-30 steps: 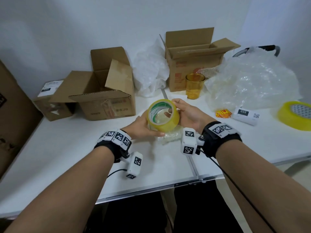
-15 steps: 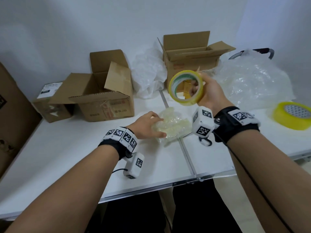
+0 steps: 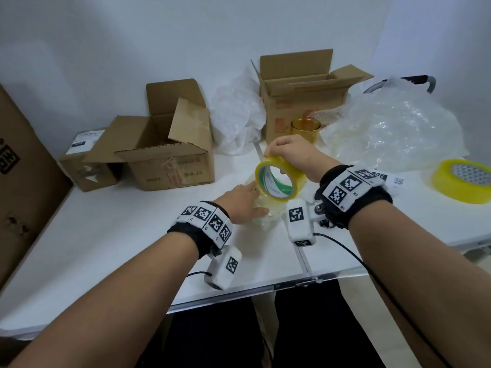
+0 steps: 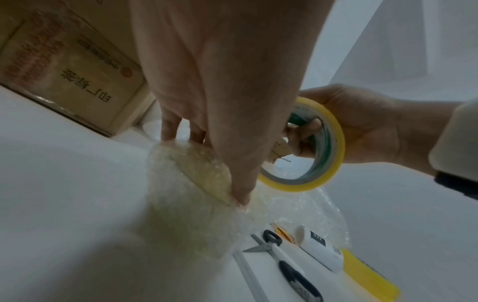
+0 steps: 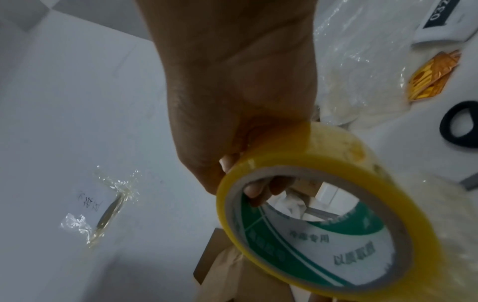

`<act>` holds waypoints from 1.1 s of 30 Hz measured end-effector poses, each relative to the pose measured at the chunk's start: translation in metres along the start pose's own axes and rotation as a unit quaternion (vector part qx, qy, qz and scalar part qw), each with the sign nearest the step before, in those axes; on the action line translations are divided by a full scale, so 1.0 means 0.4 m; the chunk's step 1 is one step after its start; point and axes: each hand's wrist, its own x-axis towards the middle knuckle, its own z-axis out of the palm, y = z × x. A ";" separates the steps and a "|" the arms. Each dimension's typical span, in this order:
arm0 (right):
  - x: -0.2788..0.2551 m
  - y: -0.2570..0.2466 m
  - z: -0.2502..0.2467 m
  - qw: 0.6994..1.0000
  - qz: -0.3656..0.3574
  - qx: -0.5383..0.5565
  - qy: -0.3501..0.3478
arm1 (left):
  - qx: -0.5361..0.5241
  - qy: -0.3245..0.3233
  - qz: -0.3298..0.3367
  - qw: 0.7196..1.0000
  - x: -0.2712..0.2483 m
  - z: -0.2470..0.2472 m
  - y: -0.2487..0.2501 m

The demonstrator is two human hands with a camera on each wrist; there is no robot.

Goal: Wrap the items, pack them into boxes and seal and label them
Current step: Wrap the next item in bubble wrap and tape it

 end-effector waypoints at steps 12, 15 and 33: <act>0.024 0.056 0.054 0.998 -0.011 -0.063 -0.008 | -0.470 0.042 0.003 0.882 -0.061 -0.039 -0.036; 0.029 0.057 0.063 0.995 -0.020 -0.099 -0.010 | -0.537 0.162 -0.084 0.823 -0.059 -0.085 -0.072; 0.031 0.044 0.082 0.976 -0.011 -0.217 -0.012 | -0.533 0.106 -0.178 0.820 -0.001 -0.184 0.000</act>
